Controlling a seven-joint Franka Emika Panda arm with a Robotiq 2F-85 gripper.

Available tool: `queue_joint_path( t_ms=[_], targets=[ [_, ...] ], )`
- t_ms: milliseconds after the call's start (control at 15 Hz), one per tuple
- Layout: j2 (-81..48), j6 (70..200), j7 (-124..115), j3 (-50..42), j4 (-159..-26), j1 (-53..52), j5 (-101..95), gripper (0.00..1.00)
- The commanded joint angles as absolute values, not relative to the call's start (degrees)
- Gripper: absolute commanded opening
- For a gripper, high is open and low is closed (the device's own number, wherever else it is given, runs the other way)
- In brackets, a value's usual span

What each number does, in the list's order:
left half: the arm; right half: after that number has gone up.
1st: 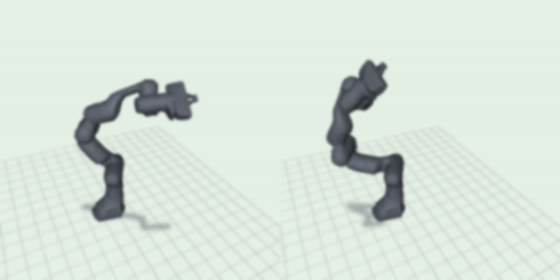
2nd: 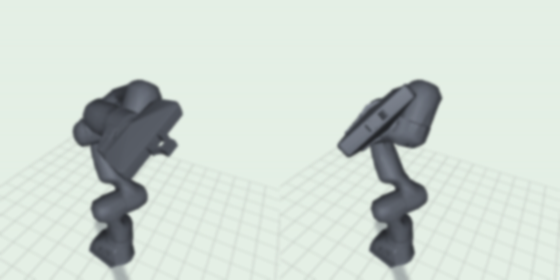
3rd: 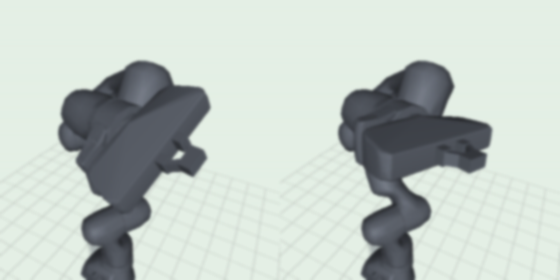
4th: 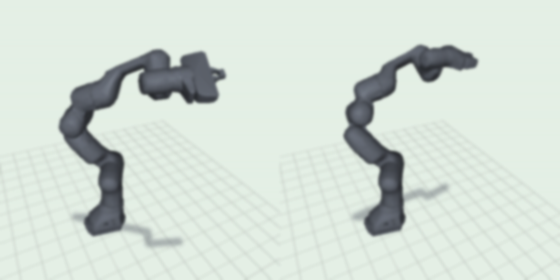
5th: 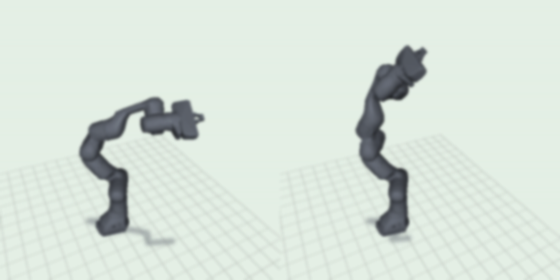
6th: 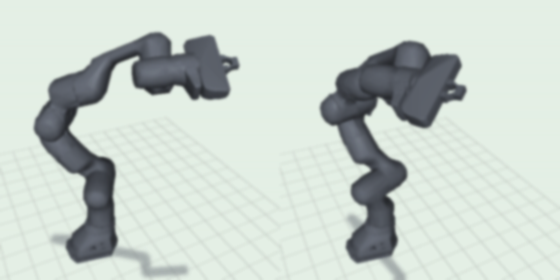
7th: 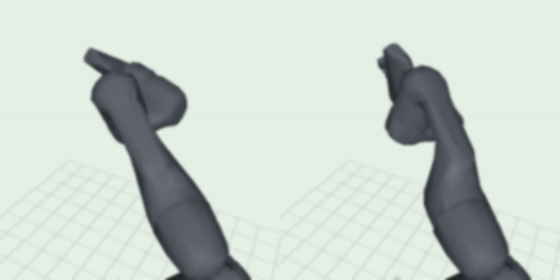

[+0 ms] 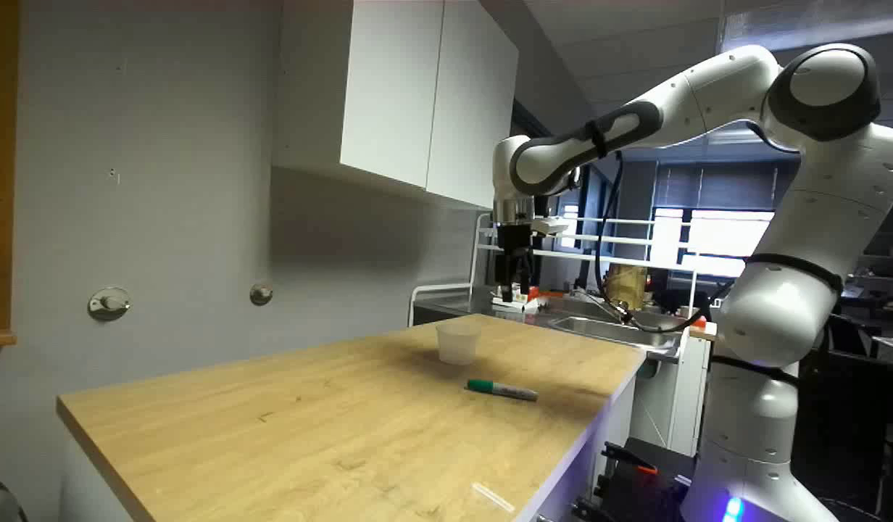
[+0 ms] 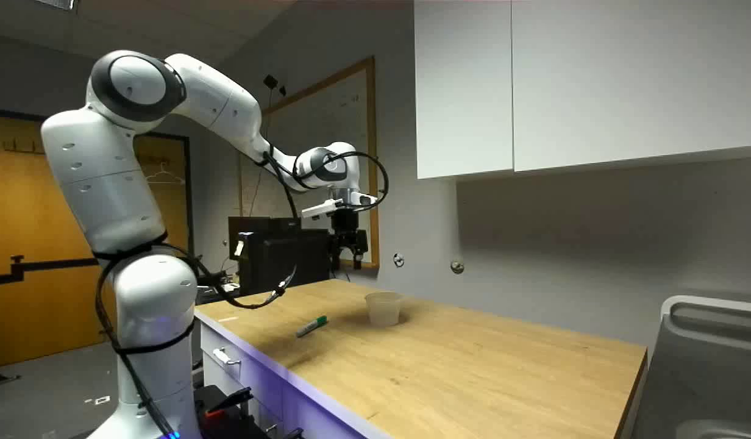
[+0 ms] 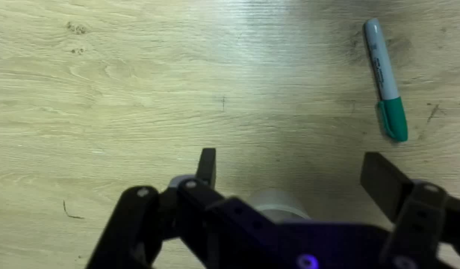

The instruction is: Put the green pen in the clear bowl

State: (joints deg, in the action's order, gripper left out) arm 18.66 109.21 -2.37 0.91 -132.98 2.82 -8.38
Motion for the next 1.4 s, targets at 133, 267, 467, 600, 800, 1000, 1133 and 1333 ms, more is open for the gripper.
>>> queue_joint_path(
  t_ms=[133, 267, 467, 600, 800, 1000, 1133, 1333],
  targets=[
    [18.7, 109.28, -2.49, 0.52, -132.71, 2.37, -8.49, 1.0],
    [18.7, 109.32, -2.49, 0.52, -132.7, 2.37, -8.49, 1.0],
    [18.7, 109.34, -2.49, 0.52, -132.7, 2.37, -8.49, 1.0],
    [18.7, 109.35, -2.49, 0.52, -132.7, 2.37, -8.49, 1.0],
    [18.7, 109.36, -2.49, 0.52, -132.7, 2.37, -8.49, 1.0],
    [17.94, 109.72, -3.16, 0.92, -132.8, 2.24, -8.94, 1.0],
    [16.6, 110.26, -2.94, 1.18, -132.72, 1.8, -8.86, 1.0],
    [14.07, 112.19, -2.62, 1.66, -132.79, 0.7, -8.71, 1.0]
  ],
)
